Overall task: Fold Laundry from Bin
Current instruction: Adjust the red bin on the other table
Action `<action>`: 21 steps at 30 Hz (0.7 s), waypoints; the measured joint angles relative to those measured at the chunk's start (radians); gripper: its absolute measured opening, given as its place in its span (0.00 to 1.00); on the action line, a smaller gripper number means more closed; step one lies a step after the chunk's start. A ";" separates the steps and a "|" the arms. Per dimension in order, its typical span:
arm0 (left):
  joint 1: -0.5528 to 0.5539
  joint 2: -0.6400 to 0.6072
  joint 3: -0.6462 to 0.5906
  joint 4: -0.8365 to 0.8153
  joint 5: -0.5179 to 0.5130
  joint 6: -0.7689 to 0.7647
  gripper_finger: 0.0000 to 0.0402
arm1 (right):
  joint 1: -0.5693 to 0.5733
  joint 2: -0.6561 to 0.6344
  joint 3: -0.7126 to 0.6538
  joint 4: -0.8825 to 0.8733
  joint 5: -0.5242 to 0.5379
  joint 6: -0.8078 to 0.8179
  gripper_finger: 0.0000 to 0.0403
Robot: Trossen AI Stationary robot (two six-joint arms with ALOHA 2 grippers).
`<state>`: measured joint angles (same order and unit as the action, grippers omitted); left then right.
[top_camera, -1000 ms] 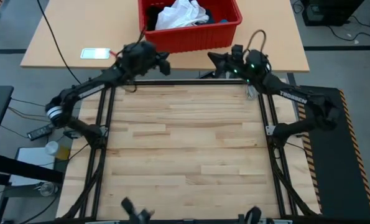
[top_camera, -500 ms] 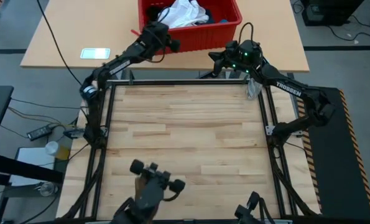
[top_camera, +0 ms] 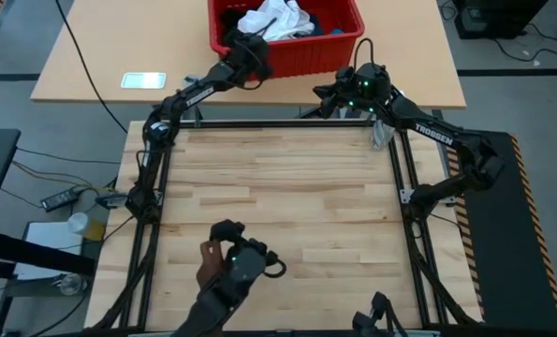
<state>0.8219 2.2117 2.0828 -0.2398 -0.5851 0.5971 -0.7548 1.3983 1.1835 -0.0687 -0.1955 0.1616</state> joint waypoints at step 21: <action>0.072 0.048 -0.004 0.092 -0.058 0.301 0.37 | 0.027 0.000 0.000 0.029 -0.016 0.004 0.11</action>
<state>0.8936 2.2601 2.0792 -0.1474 -0.6428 0.8984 -0.7277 1.3983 1.1835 -0.0397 -0.2119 0.1654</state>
